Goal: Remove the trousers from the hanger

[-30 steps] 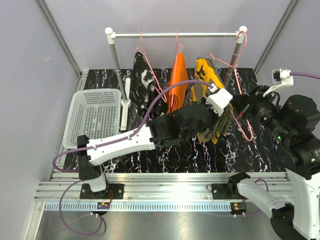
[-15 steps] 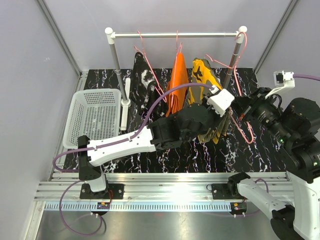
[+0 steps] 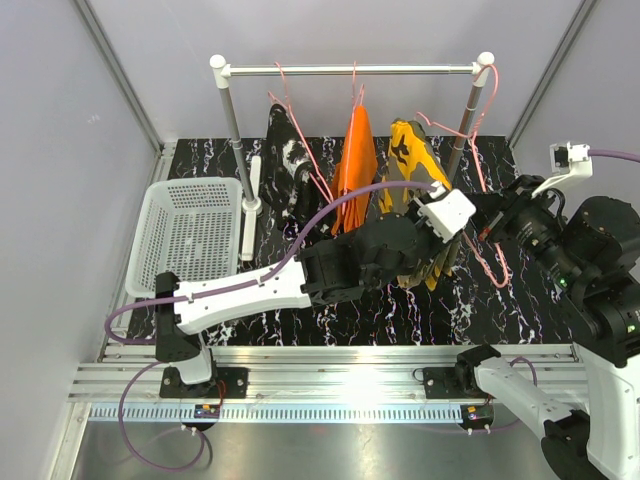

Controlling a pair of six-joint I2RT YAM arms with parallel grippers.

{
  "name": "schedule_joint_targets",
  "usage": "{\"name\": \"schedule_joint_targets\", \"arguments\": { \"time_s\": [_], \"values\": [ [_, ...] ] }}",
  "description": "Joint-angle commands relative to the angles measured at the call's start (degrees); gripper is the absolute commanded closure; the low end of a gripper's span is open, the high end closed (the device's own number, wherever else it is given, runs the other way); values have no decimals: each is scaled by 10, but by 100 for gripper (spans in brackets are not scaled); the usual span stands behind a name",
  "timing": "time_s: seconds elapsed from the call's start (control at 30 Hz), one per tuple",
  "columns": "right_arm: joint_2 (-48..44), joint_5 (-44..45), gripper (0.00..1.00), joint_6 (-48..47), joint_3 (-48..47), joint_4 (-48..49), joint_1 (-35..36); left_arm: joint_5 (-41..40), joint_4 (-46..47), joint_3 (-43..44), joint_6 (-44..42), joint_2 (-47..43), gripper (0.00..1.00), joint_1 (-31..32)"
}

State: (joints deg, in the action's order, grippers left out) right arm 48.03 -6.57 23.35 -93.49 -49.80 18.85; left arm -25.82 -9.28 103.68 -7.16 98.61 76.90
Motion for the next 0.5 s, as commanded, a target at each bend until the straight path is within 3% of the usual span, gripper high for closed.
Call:
{"name": "schedule_joint_targets", "arguments": {
  "time_s": [0.0,0.3,0.47],
  "values": [
    [-13,22,100,-17,-29,112,-1,-1,40,-14,-26,-30,65,5],
    [0,0,100,-22,-77,102,0,-19,45,-30,-31,-23,67,5],
    [-7,-35,100,-1,-74,114,-1,-26,59,-16,-32,-5,45,5]
  ]
}}
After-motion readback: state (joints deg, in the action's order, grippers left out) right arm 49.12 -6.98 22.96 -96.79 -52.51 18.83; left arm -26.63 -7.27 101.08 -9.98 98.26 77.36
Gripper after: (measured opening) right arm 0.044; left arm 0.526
